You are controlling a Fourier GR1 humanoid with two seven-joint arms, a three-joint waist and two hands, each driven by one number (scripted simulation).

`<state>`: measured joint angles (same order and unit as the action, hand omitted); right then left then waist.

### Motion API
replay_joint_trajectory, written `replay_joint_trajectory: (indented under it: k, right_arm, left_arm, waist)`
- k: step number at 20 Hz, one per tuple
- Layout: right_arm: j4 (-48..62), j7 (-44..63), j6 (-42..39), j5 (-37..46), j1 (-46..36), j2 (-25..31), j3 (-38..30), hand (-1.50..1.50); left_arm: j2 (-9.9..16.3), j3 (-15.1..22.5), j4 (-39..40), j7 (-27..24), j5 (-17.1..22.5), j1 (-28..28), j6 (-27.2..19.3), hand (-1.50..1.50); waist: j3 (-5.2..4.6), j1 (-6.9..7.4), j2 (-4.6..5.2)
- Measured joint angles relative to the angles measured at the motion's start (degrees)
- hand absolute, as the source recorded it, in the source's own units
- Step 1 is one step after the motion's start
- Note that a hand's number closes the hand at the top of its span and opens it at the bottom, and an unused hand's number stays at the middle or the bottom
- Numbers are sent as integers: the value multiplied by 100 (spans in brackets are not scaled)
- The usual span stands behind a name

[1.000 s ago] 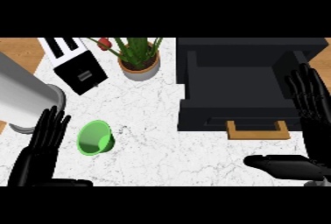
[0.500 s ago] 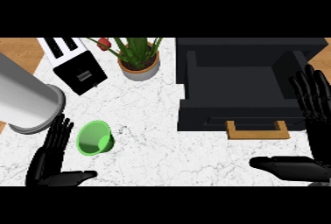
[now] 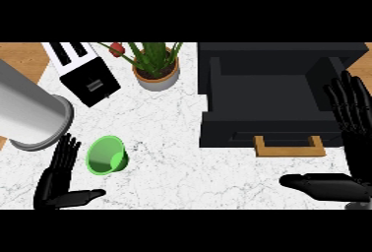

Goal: Pick up the cup, place it into the drawer and close the drawer

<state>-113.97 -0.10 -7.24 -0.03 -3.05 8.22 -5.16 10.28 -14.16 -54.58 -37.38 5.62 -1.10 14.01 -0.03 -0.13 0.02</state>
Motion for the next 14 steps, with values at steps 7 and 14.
replay_joint_trajectory:
  k: [7,14]
  right_arm:
    - [22,-2,-65,17,-3,-47,8,-150]
    - [123,-105,-81,120,-45,-113,72,-150]
  left_arm:
    - [133,-161,1861,-1155,-184,-855,36,-150]
    - [338,-255,3475,-1873,-408,-1567,-121,-150]
  waist:
    - [-2,-19,4]
    - [-6,-49,19]
